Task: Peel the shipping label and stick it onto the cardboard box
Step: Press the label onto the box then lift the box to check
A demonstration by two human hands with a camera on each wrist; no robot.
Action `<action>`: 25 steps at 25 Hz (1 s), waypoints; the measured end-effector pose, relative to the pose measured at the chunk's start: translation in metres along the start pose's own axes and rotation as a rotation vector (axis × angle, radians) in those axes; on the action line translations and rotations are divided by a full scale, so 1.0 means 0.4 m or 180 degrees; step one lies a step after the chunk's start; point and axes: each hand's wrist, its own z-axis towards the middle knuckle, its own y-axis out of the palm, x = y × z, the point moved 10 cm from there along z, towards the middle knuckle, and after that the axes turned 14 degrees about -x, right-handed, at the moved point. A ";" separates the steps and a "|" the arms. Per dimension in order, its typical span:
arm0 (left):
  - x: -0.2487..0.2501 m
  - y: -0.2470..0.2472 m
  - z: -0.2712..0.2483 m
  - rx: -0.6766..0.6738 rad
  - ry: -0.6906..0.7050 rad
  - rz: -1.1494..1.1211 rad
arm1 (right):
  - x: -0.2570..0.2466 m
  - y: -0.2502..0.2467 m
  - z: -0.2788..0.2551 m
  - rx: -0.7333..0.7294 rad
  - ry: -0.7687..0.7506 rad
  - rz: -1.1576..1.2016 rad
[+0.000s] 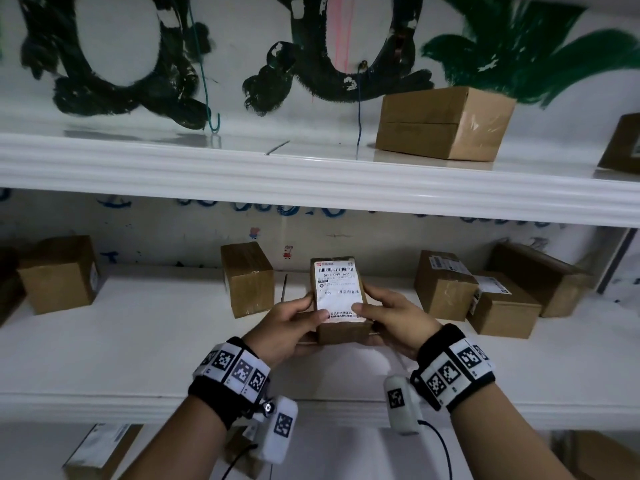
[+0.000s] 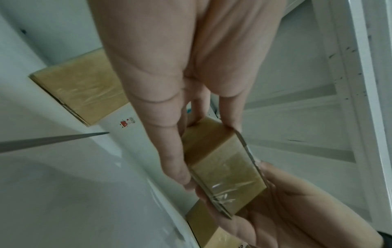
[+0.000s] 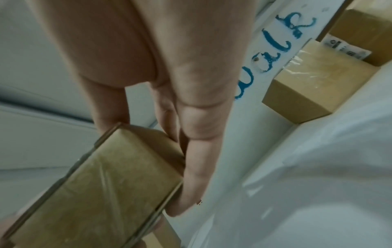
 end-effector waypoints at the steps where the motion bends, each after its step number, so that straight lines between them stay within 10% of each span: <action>1: 0.004 0.004 -0.008 -0.0021 0.0068 -0.0046 | 0.004 0.005 -0.008 -0.0036 -0.0114 0.0166; 25: -0.049 0.075 -0.024 0.0384 -0.0116 -0.0782 | 0.045 0.045 -0.134 0.0100 -0.0747 0.0713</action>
